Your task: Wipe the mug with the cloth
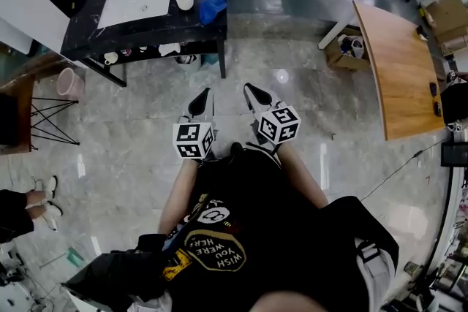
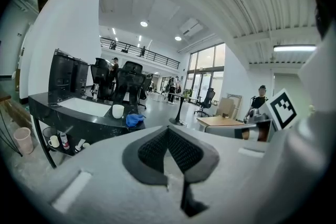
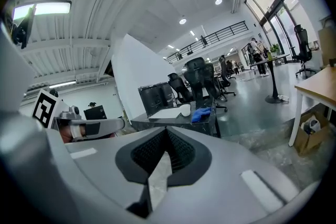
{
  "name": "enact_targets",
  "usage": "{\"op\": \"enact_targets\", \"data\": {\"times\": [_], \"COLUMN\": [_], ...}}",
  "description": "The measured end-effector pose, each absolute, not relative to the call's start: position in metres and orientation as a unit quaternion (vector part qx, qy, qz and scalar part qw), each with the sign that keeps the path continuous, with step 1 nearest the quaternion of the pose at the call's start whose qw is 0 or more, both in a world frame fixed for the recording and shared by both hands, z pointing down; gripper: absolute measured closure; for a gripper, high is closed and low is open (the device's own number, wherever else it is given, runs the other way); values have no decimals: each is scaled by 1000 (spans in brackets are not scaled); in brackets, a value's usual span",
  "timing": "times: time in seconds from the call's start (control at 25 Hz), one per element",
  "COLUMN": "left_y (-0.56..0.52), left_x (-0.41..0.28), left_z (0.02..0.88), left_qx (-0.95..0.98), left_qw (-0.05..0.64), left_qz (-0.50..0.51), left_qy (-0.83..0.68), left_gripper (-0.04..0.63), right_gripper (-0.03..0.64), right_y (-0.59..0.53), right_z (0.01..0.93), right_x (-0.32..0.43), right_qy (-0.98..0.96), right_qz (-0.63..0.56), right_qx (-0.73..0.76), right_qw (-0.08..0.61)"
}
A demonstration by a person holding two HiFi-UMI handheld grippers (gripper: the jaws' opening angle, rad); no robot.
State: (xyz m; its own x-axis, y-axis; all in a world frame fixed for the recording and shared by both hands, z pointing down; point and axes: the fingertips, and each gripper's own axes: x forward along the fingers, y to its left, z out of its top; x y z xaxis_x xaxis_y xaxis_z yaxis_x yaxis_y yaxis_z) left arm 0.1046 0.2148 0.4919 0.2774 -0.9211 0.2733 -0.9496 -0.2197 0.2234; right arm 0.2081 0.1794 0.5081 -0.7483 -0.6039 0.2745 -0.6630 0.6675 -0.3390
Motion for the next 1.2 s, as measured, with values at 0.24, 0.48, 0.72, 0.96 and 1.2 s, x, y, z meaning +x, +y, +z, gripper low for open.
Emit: {"op": "enact_targets", "data": {"times": [0.24, 0.48, 0.72, 0.96, 1.2], "left_y": [205, 181, 146, 88, 36], "left_x": [117, 95, 55, -14, -42], "left_z": [495, 503, 517, 514, 511], "left_qx": [774, 764, 762, 771, 818], "left_qw": [169, 181, 196, 225, 208], "left_qz": [60, 58, 54, -26, 2], "left_qy": [-608, -617, -614, -595, -536], "left_gripper": [591, 591, 591, 591, 591], "right_gripper": [615, 615, 615, 614, 615], "right_y": [166, 146, 104, 34, -11], "right_z": [524, 544, 562, 541, 531], "right_x": [222, 208, 159, 95, 47], "right_qy": [-912, -904, -904, -913, -911], "right_qz": [233, 261, 267, 226, 209], "right_qx": [331, 327, 314, 329, 344], "right_qw": [69, 85, 116, 81, 87]}}
